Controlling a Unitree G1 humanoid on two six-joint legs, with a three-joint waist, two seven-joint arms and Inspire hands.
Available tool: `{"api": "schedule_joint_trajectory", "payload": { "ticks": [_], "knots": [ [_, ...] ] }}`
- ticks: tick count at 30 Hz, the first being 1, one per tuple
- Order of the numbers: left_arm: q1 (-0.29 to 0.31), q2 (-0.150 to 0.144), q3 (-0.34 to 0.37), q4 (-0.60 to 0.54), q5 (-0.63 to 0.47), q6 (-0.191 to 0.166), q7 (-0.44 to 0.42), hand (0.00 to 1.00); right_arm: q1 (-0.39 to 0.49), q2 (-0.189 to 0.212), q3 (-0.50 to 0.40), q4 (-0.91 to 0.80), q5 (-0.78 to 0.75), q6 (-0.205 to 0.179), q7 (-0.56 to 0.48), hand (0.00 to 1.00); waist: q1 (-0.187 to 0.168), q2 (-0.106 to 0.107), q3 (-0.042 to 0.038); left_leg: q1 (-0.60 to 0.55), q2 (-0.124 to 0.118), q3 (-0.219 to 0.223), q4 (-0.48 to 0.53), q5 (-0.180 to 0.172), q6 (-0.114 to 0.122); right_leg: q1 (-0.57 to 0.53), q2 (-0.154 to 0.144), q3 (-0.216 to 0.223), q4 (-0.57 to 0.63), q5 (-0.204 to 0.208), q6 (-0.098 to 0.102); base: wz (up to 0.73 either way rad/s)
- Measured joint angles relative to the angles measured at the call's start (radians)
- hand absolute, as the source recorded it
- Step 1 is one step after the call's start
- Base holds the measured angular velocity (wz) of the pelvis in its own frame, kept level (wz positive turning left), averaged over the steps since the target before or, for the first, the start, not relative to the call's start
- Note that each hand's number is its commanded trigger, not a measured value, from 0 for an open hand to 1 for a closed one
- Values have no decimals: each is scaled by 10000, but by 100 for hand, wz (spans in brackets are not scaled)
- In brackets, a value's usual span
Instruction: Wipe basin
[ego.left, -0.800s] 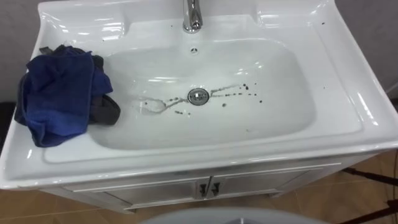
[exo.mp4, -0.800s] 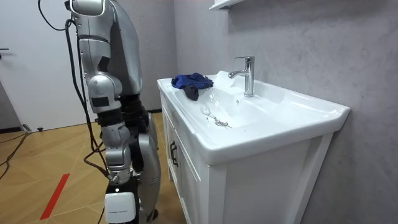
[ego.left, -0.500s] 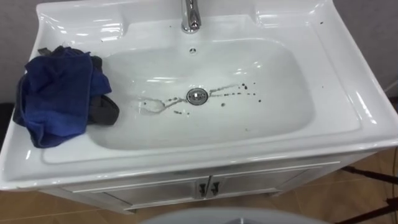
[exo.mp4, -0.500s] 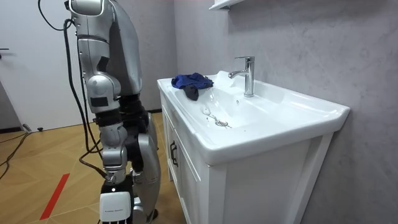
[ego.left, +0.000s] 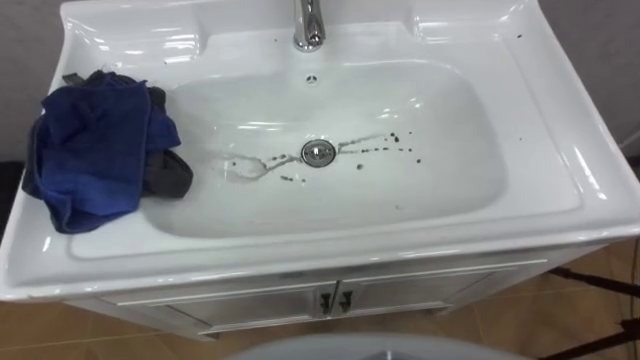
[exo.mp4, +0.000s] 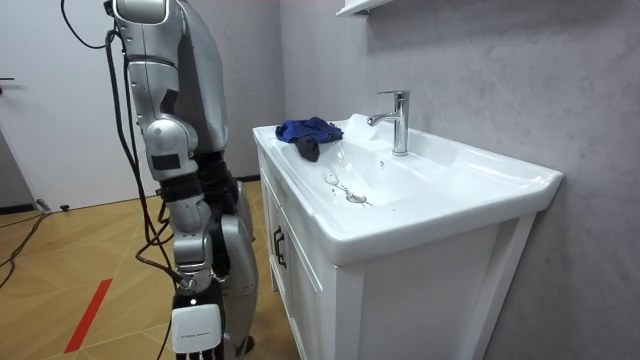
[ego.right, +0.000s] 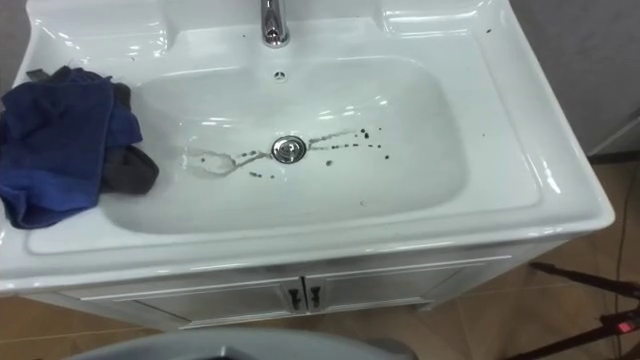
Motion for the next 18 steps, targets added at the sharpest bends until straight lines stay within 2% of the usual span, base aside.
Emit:
{"api": "schedule_joint_trajectory", "payload": {
  "ticks": [5, 9, 12, 15, 18],
  "knots": [
    [17, 11, 262, 71, -209, -37, 367, 0, -79, 0, -39, 70, -6, -9, -72, 0, 5, -124, 3, -25, -1, -136, 45, 0, 0, 44, -15, -151, 4, 0, -1, 8],
    [127, -3, 519, 207, -494, -46, 877, 0, -79, 0, -41, 79, -13, -9, -267, 0, 67, -129, 4, 2, 1, -261, 53, 0, -1, 124, -11, -216, 1, 0, 0, 10],
    [139, -37, 1013, 202, -476, -77, 1441, 0, -65, 0, -44, 120, 17, -9, -342, 0, 273, -122, 0, -33, 0, -347, 74, 0, -1, 134, -17, -317, -3, 0, -1, 8],
    [145, -46, 1890, 171, -509, -275, 2085, 0, -45, -11, -64, 164, 4, -37, -341, 0, 575, -20, -50, -40, 1, -409, 72, 1, -5, 173, -17, -401, -54, 0, -1, 5],
    [155, -7, 2177, 152, -1119, -468, 2816, 0, -60, -25, -65, 161, 4, -130, -417, 0, 679, 11, -58, -47, -24, -531, 83, 2, -7, 288, -18, -470, -171, 1, -2, 12]
  ]
}}
